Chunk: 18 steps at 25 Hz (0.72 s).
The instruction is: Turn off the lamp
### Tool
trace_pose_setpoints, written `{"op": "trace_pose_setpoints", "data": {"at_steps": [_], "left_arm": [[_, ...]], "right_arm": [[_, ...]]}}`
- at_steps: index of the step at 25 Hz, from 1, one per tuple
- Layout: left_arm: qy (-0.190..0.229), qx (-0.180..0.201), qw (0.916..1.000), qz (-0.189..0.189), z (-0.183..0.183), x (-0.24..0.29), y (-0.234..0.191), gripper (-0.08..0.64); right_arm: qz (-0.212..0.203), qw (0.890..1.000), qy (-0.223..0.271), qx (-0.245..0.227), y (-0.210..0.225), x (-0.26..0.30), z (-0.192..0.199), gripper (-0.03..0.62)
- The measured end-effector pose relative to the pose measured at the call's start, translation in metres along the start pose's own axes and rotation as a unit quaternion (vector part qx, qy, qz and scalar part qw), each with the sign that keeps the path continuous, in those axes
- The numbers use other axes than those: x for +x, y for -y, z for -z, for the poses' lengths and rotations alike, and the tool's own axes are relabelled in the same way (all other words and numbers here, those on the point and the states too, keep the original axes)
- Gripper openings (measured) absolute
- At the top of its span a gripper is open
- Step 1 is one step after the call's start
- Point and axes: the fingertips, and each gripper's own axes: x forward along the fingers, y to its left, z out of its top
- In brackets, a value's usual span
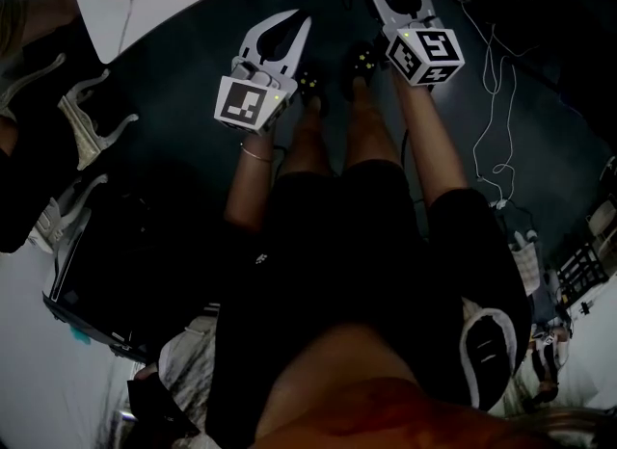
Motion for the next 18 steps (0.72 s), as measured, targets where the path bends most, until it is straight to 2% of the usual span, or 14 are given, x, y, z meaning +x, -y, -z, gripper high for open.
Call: {"op": "trace_pose_setpoints", "data": {"at_steps": [5, 10, 18], "left_arm": [[0.002, -0.014, 0.9999, -0.001, 0.011, 0.005, -0.004, 0.009], [-0.003, -0.015, 0.9999, -0.006, 0.025, 0.003, -0.009, 0.009], [-0.015, -0.012, 0.9998, -0.008, 0.040, 0.008, -0.009, 0.009]], "right_arm": [[0.003, 1.000, 0.003, -0.005, 0.009, 0.014, 0.004, 0.130], [-0.017, 1.000, 0.022, 0.006, 0.009, 0.023, 0.006, 0.129], [-0.030, 1.000, 0.006, -0.006, 0.006, 0.029, 0.013, 0.032]]}}
